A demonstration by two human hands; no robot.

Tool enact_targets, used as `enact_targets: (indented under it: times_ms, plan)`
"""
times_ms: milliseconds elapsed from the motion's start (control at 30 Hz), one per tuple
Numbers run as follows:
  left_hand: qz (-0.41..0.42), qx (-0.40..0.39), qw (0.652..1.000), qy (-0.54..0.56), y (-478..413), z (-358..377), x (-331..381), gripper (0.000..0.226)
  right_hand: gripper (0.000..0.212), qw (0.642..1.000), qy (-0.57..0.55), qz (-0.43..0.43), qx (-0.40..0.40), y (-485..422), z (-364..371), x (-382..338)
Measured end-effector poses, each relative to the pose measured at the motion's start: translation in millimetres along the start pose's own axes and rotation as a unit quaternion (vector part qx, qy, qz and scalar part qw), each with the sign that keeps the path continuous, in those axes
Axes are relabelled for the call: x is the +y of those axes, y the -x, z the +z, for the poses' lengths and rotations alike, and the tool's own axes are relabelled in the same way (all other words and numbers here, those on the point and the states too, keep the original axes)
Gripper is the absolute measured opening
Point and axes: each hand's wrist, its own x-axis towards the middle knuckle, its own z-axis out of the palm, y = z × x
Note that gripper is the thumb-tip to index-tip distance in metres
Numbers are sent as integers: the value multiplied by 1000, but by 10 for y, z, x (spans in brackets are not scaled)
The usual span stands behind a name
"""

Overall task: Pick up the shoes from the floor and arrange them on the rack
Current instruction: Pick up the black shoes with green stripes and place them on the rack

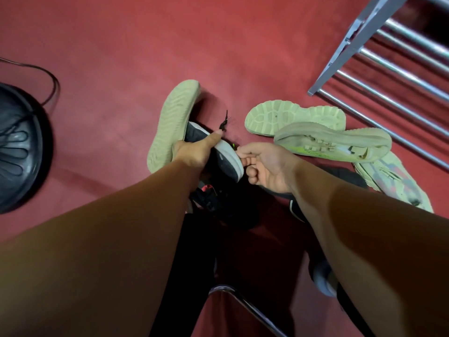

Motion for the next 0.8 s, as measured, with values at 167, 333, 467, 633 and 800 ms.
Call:
enact_targets:
  times_ms: [167, 333, 467, 633, 800]
  plan:
    - [-32, -126, 992, 1, 70, -150, 9, 35, 30, 996, 38, 40, -76, 64, -30, -2]
    - [-41, -146, 988, 10, 188, -79, -50, 19, 28, 999, 38, 35, 9, 27, -58, 16]
    - [-12, -130, 990, -47, 167, 45, -46, 18, 14, 985, 85, -3, 151, -78, -182, 9]
    - [20, -114, 991, -61, 88, 153, -5, 26, 20, 864, 443, -17, 239, -101, -524, 30]
    - [36, -51, 998, -12, 77, 139, -62, 25, 54, 791, 580, 27, 194, -33, -682, 53]
